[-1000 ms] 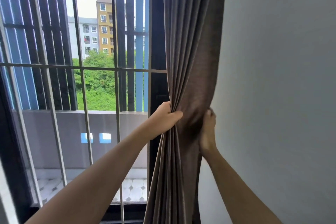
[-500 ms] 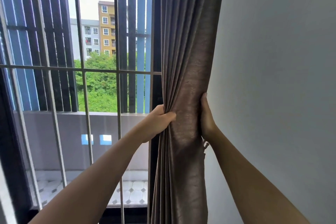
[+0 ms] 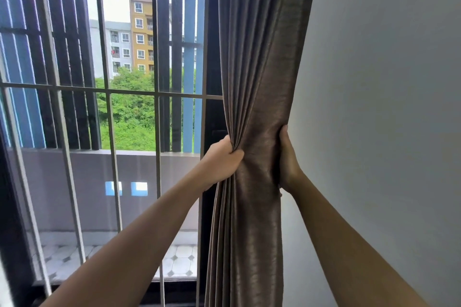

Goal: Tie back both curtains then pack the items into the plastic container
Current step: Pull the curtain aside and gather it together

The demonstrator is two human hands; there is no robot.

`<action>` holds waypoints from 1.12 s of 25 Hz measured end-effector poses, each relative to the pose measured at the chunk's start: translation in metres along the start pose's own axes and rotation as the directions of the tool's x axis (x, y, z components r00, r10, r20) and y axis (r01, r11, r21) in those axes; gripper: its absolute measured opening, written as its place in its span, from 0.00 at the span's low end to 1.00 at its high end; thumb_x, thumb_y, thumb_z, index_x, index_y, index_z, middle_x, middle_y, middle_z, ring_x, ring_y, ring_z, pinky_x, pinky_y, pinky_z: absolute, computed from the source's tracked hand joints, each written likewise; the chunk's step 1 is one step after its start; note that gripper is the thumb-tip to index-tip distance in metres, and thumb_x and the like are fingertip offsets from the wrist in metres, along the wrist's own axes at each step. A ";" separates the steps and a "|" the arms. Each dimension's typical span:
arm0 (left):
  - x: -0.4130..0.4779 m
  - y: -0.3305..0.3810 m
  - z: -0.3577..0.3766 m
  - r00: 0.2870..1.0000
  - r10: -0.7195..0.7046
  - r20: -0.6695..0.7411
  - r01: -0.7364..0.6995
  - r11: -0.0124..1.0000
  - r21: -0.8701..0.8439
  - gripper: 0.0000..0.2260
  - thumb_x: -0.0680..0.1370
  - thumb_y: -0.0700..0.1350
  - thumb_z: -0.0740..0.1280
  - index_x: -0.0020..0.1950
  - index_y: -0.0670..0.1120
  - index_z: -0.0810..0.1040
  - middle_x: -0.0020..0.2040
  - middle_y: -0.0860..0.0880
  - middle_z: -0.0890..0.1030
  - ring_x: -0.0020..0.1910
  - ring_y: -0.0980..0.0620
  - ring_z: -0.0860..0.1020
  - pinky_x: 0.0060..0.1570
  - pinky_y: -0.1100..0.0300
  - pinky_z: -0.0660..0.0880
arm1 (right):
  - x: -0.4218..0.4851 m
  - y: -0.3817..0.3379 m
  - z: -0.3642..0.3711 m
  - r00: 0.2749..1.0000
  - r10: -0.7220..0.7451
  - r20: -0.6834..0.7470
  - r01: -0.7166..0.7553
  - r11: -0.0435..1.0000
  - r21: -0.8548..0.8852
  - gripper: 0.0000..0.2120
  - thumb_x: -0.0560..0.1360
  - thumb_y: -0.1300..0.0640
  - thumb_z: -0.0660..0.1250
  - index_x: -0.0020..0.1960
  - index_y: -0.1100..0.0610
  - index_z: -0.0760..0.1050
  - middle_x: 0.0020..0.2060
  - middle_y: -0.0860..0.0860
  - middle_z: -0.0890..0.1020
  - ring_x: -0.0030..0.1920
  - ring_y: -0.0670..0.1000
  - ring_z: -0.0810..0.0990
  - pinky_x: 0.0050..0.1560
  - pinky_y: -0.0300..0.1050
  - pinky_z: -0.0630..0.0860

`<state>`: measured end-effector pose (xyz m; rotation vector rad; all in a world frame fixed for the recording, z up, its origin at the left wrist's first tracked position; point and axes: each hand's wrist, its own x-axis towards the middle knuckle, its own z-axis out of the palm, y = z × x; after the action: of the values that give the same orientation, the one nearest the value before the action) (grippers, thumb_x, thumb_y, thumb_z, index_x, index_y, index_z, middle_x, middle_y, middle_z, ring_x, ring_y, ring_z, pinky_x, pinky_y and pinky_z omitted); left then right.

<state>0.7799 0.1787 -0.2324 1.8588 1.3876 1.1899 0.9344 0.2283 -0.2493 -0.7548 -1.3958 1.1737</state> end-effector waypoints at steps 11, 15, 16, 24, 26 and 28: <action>-0.009 0.014 0.000 0.972 0.056 -0.228 0.108 0.755 0.647 0.10 0.80 0.50 0.56 0.46 0.43 0.68 0.39 0.47 0.71 0.43 0.44 0.72 0.42 0.53 0.69 | -0.014 0.019 0.032 0.983 -0.015 -0.183 -0.029 0.971 -0.237 0.37 0.74 0.33 0.37 0.70 0.52 0.66 0.62 0.52 0.76 0.63 0.54 0.75 0.68 0.51 0.67; -0.002 0.011 -0.011 0.990 -0.037 -0.135 0.114 0.774 0.623 0.14 0.80 0.51 0.55 0.48 0.40 0.72 0.45 0.43 0.74 0.47 0.41 0.75 0.46 0.53 0.72 | -0.006 0.013 0.023 0.992 0.032 -0.125 -0.061 0.970 -0.236 0.36 0.75 0.33 0.36 0.72 0.51 0.62 0.65 0.52 0.74 0.65 0.54 0.72 0.71 0.54 0.64; 0.000 0.010 -0.014 0.987 -0.050 -0.151 0.133 0.780 0.612 0.15 0.80 0.50 0.56 0.49 0.39 0.73 0.47 0.41 0.75 0.48 0.41 0.75 0.47 0.53 0.72 | -0.002 0.012 0.026 0.984 0.039 -0.171 -0.097 0.934 -0.344 0.36 0.75 0.33 0.36 0.73 0.51 0.60 0.68 0.55 0.71 0.68 0.56 0.70 0.72 0.58 0.61; 0.007 0.009 -0.003 0.972 -0.152 -0.180 0.213 0.897 0.387 0.10 0.80 0.47 0.58 0.44 0.41 0.69 0.41 0.42 0.78 0.31 0.45 0.82 0.40 0.57 0.76 | -0.025 0.018 0.040 0.966 -0.034 -0.256 -0.020 0.978 -0.206 0.24 0.81 0.44 0.38 0.69 0.52 0.62 0.61 0.53 0.76 0.56 0.50 0.76 0.55 0.37 0.70; 0.009 0.011 -0.005 0.967 -0.182 -0.177 0.234 0.907 0.351 0.08 0.80 0.47 0.58 0.51 0.42 0.65 0.49 0.40 0.77 0.31 0.45 0.81 0.35 0.58 0.75 | -0.028 0.015 0.032 0.996 -0.003 -0.084 -0.007 0.993 -0.120 0.24 0.81 0.44 0.37 0.63 0.50 0.67 0.53 0.48 0.78 0.50 0.42 0.77 0.46 0.28 0.74; 0.015 0.011 -0.007 0.970 -0.184 -0.160 0.234 0.888 0.397 0.08 0.80 0.46 0.58 0.53 0.43 0.63 0.53 0.40 0.76 0.31 0.46 0.80 0.32 0.59 0.74 | -0.024 0.015 0.029 0.999 0.009 0.038 -0.003 0.989 -0.149 0.25 0.80 0.43 0.36 0.64 0.48 0.66 0.52 0.45 0.77 0.48 0.38 0.76 0.51 0.29 0.73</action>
<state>0.7803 0.1884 -0.2152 1.8662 1.9792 0.9612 0.9086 0.2043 -0.2686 -0.8455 -1.5275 1.1022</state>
